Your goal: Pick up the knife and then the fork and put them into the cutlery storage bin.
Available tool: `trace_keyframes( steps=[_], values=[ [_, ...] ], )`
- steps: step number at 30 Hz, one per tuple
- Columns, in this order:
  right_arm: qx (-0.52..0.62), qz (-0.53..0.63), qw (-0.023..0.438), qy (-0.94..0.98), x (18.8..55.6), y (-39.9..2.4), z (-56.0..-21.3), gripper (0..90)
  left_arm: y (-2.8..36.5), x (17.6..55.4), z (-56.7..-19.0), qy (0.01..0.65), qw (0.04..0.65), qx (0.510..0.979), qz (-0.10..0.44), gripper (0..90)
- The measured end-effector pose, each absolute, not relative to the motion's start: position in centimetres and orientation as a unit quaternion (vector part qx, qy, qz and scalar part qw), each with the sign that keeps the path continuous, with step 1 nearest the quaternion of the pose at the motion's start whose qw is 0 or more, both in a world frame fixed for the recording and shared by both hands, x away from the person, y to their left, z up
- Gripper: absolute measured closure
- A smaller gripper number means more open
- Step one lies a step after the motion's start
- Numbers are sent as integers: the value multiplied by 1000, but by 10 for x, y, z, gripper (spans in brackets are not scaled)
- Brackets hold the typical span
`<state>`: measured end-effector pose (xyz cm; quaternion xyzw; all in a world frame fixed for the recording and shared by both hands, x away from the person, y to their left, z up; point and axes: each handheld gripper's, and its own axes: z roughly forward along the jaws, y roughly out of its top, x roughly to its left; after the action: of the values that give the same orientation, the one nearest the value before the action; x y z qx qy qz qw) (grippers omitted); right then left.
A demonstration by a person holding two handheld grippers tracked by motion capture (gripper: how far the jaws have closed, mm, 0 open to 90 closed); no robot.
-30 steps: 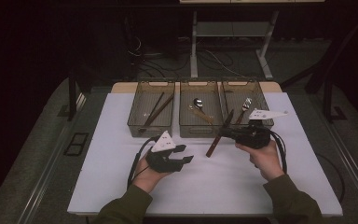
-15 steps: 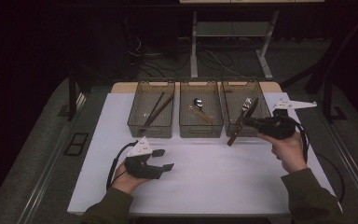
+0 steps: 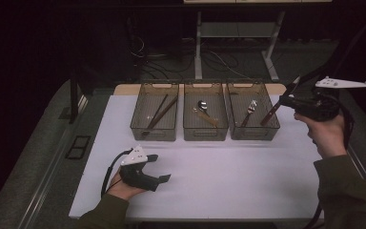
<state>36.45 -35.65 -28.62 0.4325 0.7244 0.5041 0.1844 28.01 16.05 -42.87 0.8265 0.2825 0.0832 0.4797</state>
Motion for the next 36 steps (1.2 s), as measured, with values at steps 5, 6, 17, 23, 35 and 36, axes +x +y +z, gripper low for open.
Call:
trace_keyframes(
  steps=[5, 6, 17, 23, 35, 36],
  values=[
    [451, 482, 196, 725, 382, -365, -287, 896, 160, 280, -428, 280, 482, 826, 89, 19],
    [455, 476, 197, 727, 385, -367, -289, 895, 159, 280, -429, 280, 479, 827, 90, 9],
    [483, 387, 185, 763, 416, -366, -319, 895, 160, 282, -430, 281, 481, 826, 83, 0],
    [485, 355, 164, 782, 427, -360, -336, 895, 159, 282, -430, 279, 479, 828, 81, 0],
    [476, 355, 174, 786, 451, -337, -353, 893, 158, 283, -431, 276, 479, 830, 75, 0],
    [477, 356, 175, 785, 453, -335, -354, 892, 158, 283, -431, 276, 479, 830, 74, 0]
  ],
)
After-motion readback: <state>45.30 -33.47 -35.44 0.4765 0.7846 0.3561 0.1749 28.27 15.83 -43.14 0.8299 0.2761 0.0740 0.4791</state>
